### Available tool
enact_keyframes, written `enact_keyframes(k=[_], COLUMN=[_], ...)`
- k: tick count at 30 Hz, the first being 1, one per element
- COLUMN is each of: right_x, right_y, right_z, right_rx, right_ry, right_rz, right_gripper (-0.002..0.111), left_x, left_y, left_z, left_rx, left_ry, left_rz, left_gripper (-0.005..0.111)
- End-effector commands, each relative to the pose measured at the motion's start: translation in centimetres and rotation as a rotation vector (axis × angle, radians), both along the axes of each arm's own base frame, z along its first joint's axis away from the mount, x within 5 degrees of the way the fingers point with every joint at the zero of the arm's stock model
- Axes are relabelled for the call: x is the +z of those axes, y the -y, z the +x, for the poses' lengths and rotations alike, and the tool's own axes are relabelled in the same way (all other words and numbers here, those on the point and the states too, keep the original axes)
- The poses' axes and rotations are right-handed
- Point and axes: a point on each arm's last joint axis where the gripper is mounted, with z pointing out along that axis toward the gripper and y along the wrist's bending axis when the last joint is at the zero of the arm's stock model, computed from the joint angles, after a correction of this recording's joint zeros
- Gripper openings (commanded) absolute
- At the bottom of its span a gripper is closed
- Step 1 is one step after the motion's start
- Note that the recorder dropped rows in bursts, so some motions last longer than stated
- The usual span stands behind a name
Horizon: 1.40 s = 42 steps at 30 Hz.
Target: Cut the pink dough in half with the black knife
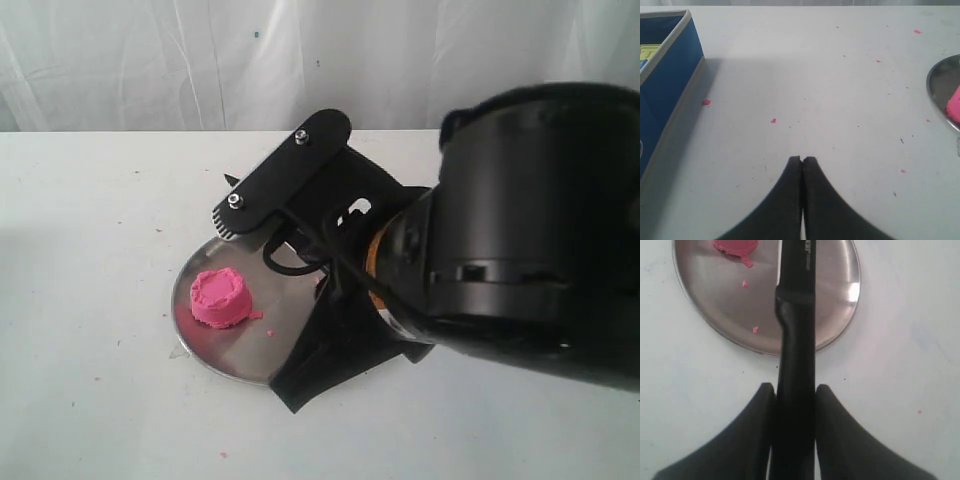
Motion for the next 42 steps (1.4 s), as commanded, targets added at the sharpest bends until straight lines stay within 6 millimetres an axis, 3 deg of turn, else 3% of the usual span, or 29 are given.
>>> enact_keyframes(k=[1, 6, 11, 13, 15, 16, 17, 18, 19, 20, 21, 22, 24, 26, 28, 30, 32, 36, 42], right_x=[1.0, 1.5, 1.7, 1.8, 1.9, 1.8, 1.9, 2.0, 2.1, 2.2, 2.4, 2.6, 3.4, 4.1, 4.7, 5.0, 5.1, 4.7, 2.8], right_y=[0.7, 1.1, 1.2, 1.3, 1.3, 1.4, 1.4, 1.5, 1.6, 1.7, 2.0, 2.2, 3.0, 3.7, 4.2, 4.4, 3.8, 2.1, -0.8], right_z=[-0.4, -0.7, -0.7, -0.8, -0.8, -0.8, -0.8, -0.9, -1.0, -1.0, -1.1, -1.2, -1.5, -1.8, -2.0, -2.1, -2.4, -2.0, -0.9], right_rx=[-0.005, 0.011, 0.012, 0.014, 0.012, 0.009, 0.016, 0.027, 0.043, 0.049, 0.067, 0.072, 0.079, 0.096, 0.1, 0.107, 0.174, 0.231, 0.222], right_ry=[0.002, 0.009, 0.009, 0.012, 0.01, 0.008, 0.008, 0.006, 0.009, 0.012, 0.02, 0.022, 0.033, 0.054, 0.066, 0.072, 0.069, 0.085, 0.078], right_rz=[0.049, 0.059, 0.068, 0.07, 0.072, 0.069, 0.063, 0.06, 0.05, 0.043, 0.035, 0.033, 0.041, 0.054, 0.071, 0.092, 0.136, 0.188, 0.207], right_gripper=[0.001, 0.001, 0.001, 0.001, 0.001, 0.001, 0.001, 0.001, 0.001, 0.001, 0.001, 0.001, 0.001, 0.001, 0.001, 0.001, 0.001, 0.001, 0.001], left_x=[0.5, 1.7, 2.3, 2.1, 1.9, 2.0, 3.8, 5.2, 9.2, 10.9, 13.8, 14.6, 16.3, 17.2, 17.0, 16.0, 15.3, 15.0, 14.0], left_y=[0.1, 0.8, 1.1, 1.4, 2.2, 2.7, 4.5, 5.2, 6.3, 6.6, 7.0, 7.1, 7.4, 7.2, 6.9, 6.4, 6.1, 5.8, 5.6], left_z=[0.2, 0.5, 0.5, 0.5, 0.5, 0.4, -0.1, -0.6, -2.1, -2.8, -4.2, -4.5, -3.6, -1.9, 0.6, 3.7, 6.0, 8.8, 10.9], left_rx=[0.008, 0.089, 0.101, 0.08, 0.046, 0.018, -0.198, -0.336, -0.635, -0.721, -0.79, -0.798, -0.759, -0.763, -0.752, -0.679, -0.651, -0.659, -0.666], left_ry=[0.075, 0.279, 0.343, 0.303, 0.239, 0.209, 0.142, 0.168, 0.349, 0.444, 0.546, 0.539, 0.309, 0.216, 0.074, -0.051, -0.077, -0.022, -0.029], left_rz=[-0.058, -0.786, -1.069, -1.091, -1.224, -1.319, -1.422, -1.354, -1.117, -0.979, -0.842, -0.829, -0.702, -0.681, -0.69, -0.816, -0.878, -0.96, -0.929], left_gripper=[0.0, 0.0, 0.0, 0.0, 0.0, 0.0, 0.0, 0.0, 0.0, 0.0, 0.0, 0.0, 0.0, 0.011, 0.034, 0.051, 0.052, 0.052, 0.052])
